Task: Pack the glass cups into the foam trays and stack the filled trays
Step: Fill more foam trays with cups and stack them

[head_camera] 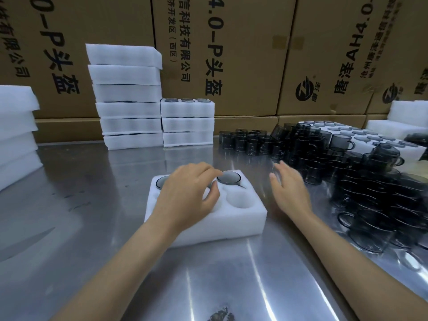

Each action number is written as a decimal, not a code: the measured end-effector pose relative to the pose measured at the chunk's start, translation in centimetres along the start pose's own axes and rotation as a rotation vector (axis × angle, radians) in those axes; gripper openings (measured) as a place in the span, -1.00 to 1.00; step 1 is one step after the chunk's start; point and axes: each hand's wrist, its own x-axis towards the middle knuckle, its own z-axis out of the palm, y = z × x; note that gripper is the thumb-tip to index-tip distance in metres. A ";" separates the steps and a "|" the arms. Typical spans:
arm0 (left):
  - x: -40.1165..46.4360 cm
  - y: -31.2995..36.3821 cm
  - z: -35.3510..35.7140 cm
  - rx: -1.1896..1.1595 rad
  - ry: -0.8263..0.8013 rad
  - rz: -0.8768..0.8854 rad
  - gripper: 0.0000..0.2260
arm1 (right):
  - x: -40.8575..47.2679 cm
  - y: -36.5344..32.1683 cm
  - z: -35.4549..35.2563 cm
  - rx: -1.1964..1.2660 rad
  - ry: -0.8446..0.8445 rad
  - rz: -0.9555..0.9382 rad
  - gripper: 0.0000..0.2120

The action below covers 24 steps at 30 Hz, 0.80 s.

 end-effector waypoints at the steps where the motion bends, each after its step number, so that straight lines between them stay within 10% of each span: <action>1: -0.2 0.1 -0.3 0.008 0.013 0.014 -0.82 | 0.4 0.7 -0.3 -0.058 0.030 0.065 -0.55; 15: -5.6 -3.2 -1.8 -0.276 0.039 -0.293 -0.59 | 2.5 2.6 0.2 -0.567 0.147 0.155 -0.54; 24: -6.1 -3.8 -1.7 -0.309 0.081 -0.289 -0.59 | 0.9 2.3 -0.1 -0.403 0.203 0.123 -0.78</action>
